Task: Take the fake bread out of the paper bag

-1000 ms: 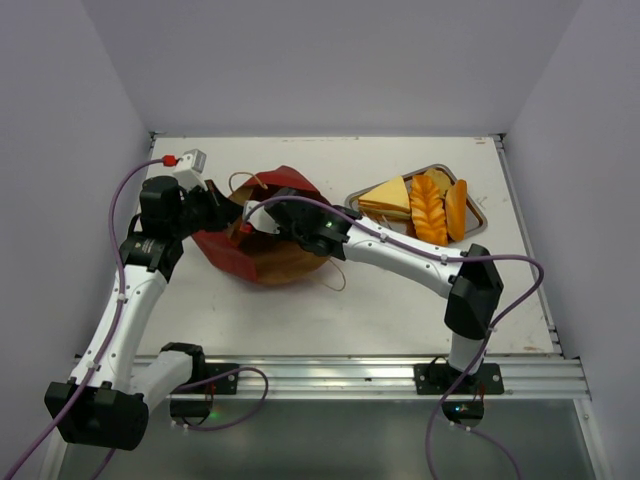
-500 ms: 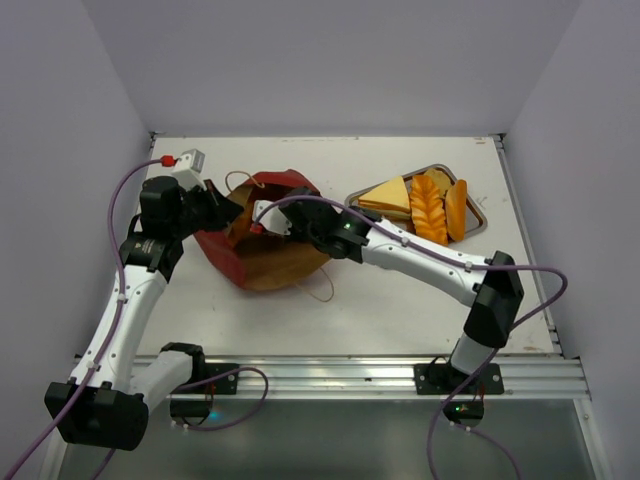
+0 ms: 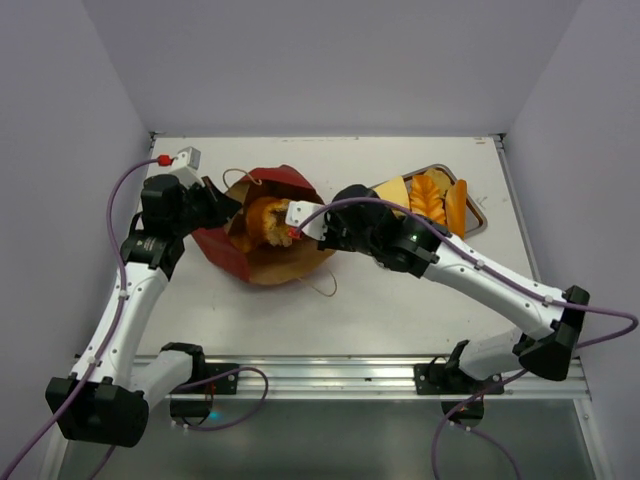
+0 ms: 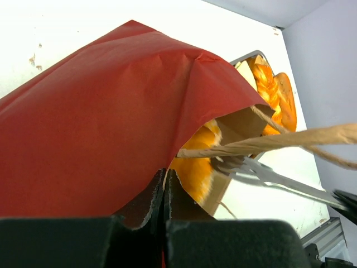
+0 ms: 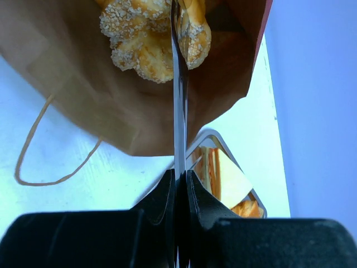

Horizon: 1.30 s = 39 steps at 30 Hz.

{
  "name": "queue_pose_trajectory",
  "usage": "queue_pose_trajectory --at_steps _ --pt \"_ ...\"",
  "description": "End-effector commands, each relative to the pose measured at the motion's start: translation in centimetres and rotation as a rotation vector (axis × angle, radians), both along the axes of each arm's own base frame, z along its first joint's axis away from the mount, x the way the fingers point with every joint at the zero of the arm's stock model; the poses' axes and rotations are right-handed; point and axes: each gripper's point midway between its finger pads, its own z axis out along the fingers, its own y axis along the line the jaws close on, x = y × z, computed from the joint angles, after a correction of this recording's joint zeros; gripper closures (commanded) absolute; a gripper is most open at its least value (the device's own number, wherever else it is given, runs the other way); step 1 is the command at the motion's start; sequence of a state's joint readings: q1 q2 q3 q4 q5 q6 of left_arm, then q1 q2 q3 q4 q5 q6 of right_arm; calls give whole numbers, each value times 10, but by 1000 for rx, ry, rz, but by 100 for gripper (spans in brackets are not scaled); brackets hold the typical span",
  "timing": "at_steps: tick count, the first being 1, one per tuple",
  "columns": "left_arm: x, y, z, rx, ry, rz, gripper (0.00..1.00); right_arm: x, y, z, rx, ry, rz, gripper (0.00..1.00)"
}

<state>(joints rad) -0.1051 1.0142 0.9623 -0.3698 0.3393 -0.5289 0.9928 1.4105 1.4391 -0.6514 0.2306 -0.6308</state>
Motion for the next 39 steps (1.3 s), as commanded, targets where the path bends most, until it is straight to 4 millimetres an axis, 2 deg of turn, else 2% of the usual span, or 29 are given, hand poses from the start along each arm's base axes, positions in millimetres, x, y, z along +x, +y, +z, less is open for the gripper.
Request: queue_pose_trajectory --at_steps 1,8,11,13,22,25,32,35,39 --pt "11 3 21 -16 -57 36 100 -18 -6 35 134 3 75 100" --pt "16 8 21 -15 -43 77 100 -40 -30 62 250 49 132 100" --pt "18 10 22 -18 -43 93 100 -43 -40 63 268 55 127 100" --pt "20 11 21 -19 -38 102 100 -47 -48 72 292 40 127 100" --pt "28 16 16 -4 -13 139 100 -56 -104 116 421 -43 24 100" --pt "28 18 14 5 -6 144 100 -52 -125 121 439 -78 -55 100" --pt "23 20 19 26 -20 141 100 -39 -183 120 417 -170 -293 100" --pt "19 21 25 39 -34 135 100 -36 -198 110 374 -166 -362 100" --pt "11 23 31 60 -54 123 100 -33 -207 88 305 -117 -406 100"
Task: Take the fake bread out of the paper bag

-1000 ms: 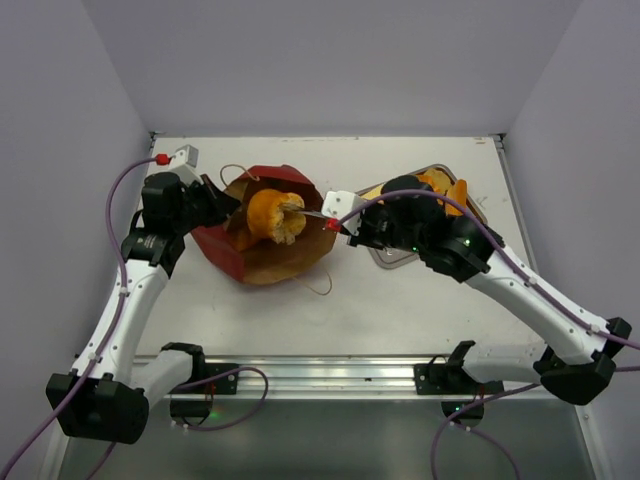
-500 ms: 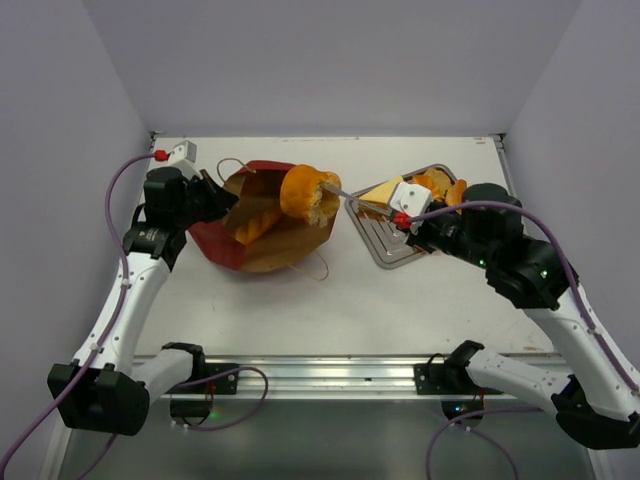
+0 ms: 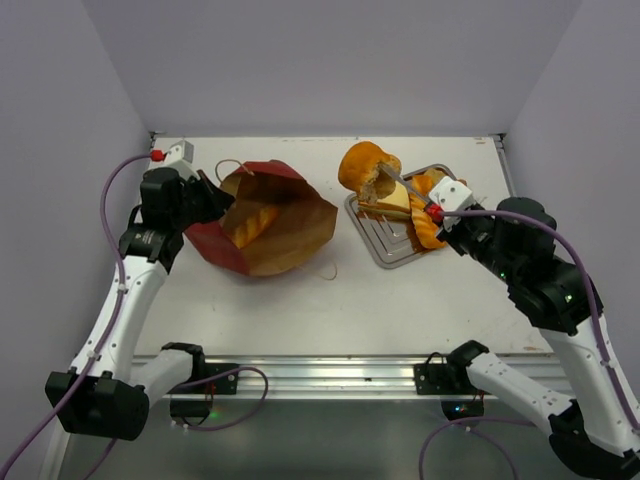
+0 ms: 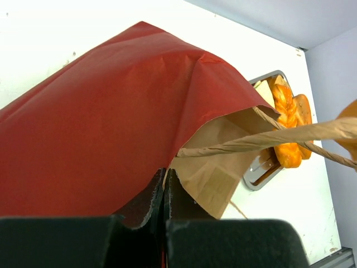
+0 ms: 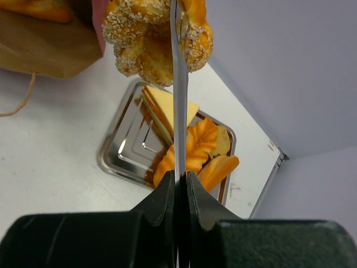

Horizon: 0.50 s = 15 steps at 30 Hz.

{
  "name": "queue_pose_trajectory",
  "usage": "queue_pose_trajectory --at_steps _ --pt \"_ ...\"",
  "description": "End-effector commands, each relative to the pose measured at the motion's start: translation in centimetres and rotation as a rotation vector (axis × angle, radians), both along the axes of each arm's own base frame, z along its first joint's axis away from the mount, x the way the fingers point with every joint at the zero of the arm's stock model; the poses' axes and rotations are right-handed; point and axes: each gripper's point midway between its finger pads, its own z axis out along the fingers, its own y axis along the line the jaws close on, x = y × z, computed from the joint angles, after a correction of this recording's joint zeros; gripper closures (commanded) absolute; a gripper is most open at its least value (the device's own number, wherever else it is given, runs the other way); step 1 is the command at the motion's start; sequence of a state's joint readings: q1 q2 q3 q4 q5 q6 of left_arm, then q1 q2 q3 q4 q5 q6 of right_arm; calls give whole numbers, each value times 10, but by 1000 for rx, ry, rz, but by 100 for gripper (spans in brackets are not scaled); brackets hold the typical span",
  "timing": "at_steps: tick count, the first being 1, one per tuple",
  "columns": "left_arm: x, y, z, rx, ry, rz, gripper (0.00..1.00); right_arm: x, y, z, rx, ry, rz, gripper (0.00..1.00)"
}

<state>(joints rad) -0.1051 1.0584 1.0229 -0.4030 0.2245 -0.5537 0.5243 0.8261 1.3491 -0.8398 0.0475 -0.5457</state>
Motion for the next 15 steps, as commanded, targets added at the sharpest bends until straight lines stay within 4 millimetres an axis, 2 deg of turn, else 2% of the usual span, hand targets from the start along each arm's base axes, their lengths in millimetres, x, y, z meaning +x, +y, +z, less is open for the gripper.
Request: queue_pose_trajectory --at_steps 1,8,15 --pt "-7 7 28 38 -77 7 100 6 -12 -14 -41 39 -66 100" --pt "-19 11 33 81 -100 -2 100 0 -16 -45 -172 155 -22 100" --pt "-24 12 31 84 -107 -2 100 -12 -24 -64 -303 250 34 100"
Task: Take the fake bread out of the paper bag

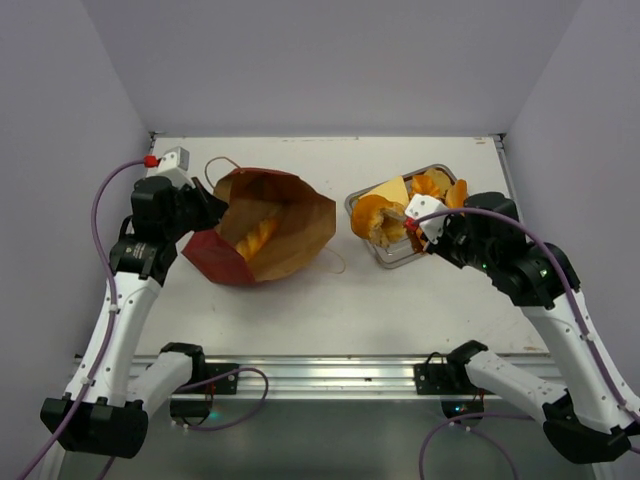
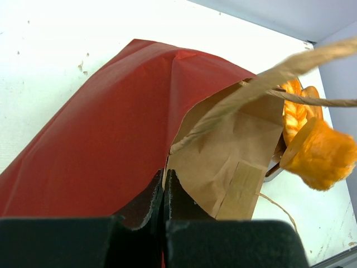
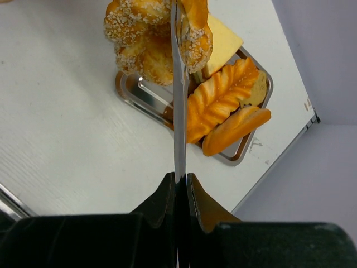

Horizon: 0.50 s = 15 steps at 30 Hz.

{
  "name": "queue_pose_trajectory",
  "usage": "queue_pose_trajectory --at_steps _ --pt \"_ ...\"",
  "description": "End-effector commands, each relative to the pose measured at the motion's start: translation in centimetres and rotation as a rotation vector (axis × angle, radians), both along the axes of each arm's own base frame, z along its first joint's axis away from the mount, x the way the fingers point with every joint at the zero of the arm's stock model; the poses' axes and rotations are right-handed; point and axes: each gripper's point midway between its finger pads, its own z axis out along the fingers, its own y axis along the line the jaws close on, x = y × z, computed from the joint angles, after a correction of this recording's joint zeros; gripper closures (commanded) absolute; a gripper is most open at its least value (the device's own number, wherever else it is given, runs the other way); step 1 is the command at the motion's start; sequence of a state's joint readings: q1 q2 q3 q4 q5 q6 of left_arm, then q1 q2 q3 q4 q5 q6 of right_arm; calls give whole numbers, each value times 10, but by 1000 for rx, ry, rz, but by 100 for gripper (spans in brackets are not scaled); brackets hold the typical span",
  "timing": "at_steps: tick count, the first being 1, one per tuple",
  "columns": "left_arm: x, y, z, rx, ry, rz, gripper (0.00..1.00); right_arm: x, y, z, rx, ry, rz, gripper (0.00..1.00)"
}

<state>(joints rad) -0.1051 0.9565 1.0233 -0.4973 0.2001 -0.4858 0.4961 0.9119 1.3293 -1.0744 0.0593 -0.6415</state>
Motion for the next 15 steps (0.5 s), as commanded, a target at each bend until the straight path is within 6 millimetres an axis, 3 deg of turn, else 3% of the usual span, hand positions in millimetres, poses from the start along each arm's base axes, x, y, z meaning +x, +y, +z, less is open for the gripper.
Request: queue_pose_trajectory --at_steps 1,15 --pt "3 3 21 14 -78 2 100 -3 -8 7 -71 -1 29 100" --pt "3 1 20 10 -78 -4 100 5 -30 -29 -268 95 -8 100"
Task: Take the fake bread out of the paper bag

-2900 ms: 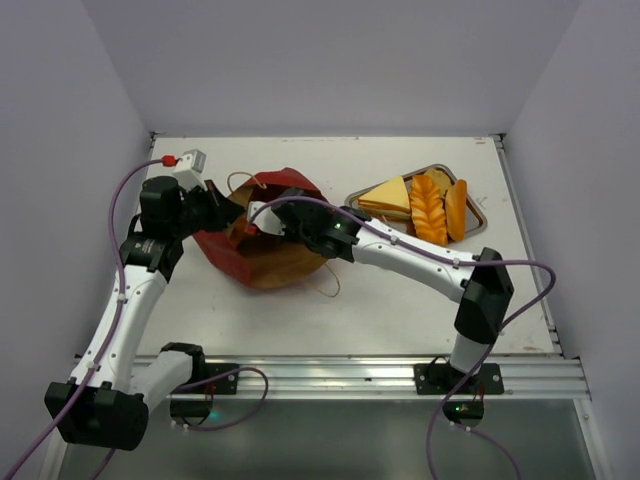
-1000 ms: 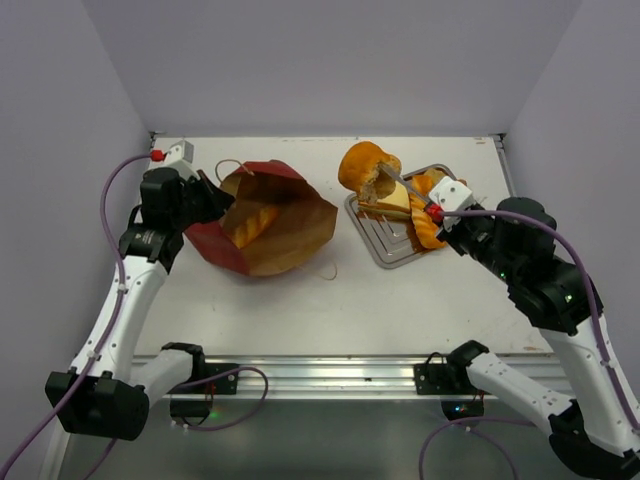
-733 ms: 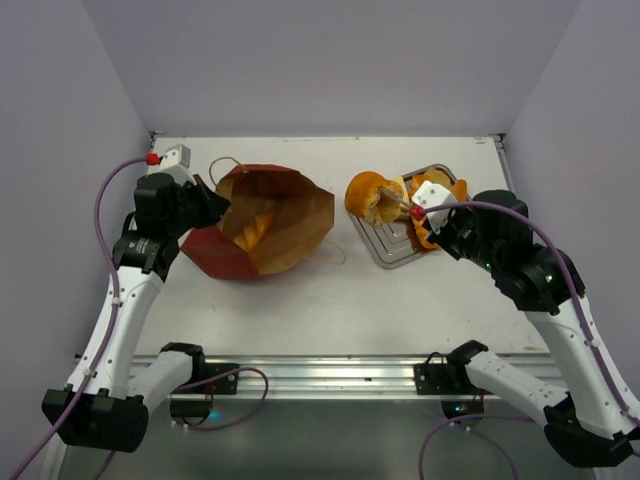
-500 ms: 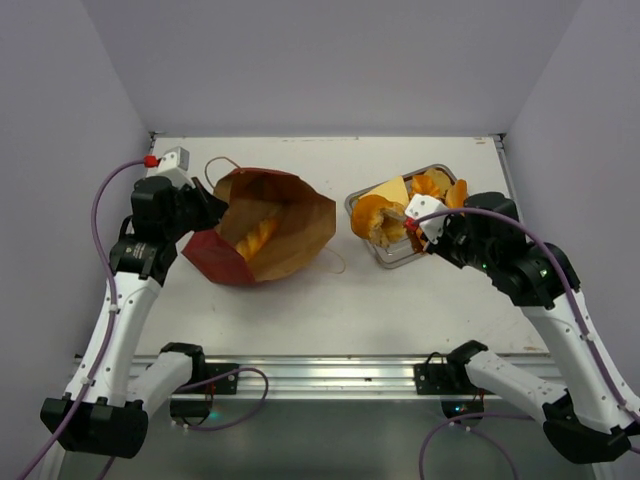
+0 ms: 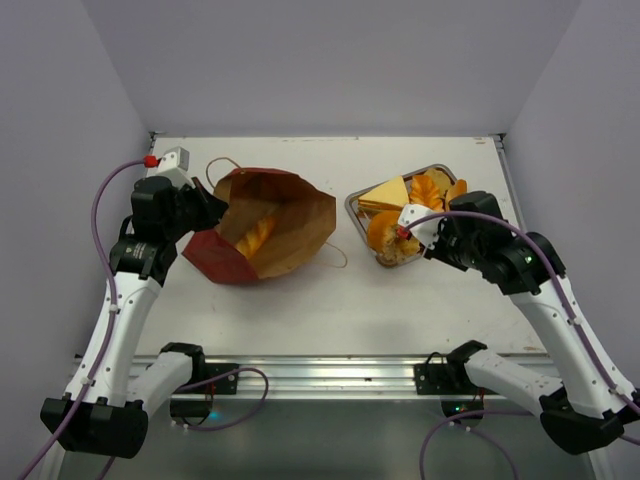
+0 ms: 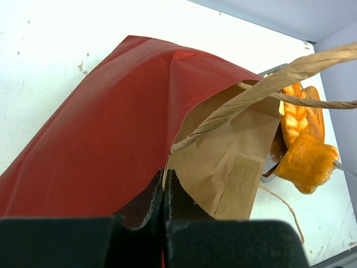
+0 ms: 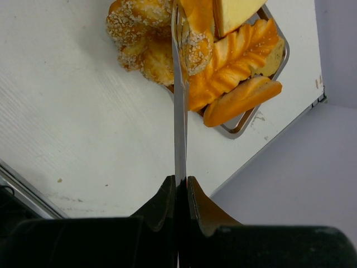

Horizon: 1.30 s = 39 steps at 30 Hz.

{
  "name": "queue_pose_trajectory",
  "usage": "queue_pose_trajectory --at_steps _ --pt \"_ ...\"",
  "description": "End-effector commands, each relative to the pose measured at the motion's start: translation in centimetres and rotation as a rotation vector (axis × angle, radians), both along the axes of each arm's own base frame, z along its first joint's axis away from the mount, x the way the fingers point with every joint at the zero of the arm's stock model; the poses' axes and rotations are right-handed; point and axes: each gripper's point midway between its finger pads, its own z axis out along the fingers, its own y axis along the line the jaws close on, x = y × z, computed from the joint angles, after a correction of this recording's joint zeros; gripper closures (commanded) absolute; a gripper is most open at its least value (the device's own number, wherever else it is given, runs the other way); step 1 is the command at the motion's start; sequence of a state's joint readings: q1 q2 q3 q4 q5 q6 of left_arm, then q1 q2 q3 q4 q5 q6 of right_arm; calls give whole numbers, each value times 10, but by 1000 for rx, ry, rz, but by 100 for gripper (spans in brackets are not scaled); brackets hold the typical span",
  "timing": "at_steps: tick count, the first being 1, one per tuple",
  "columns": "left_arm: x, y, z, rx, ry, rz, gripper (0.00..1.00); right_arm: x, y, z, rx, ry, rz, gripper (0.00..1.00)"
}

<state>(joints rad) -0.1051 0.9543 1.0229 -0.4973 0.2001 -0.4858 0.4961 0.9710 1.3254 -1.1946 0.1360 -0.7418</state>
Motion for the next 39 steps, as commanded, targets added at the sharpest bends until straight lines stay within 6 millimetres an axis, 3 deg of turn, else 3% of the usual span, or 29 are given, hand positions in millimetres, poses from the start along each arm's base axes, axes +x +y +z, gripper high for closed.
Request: queue_pose_trajectory --at_steps 1,15,28,39 --pt "3 1 19 10 -76 -4 100 10 -8 -4 -72 -12 -17 100" --pt "0 0 21 8 -88 -14 100 33 -9 -29 -168 42 -41 98" --pt "-1 -1 18 6 -85 -21 100 58 -1 -33 -181 24 -64 69" --pt "-2 -2 17 6 -87 -30 100 71 5 -27 -152 7 -77 60"
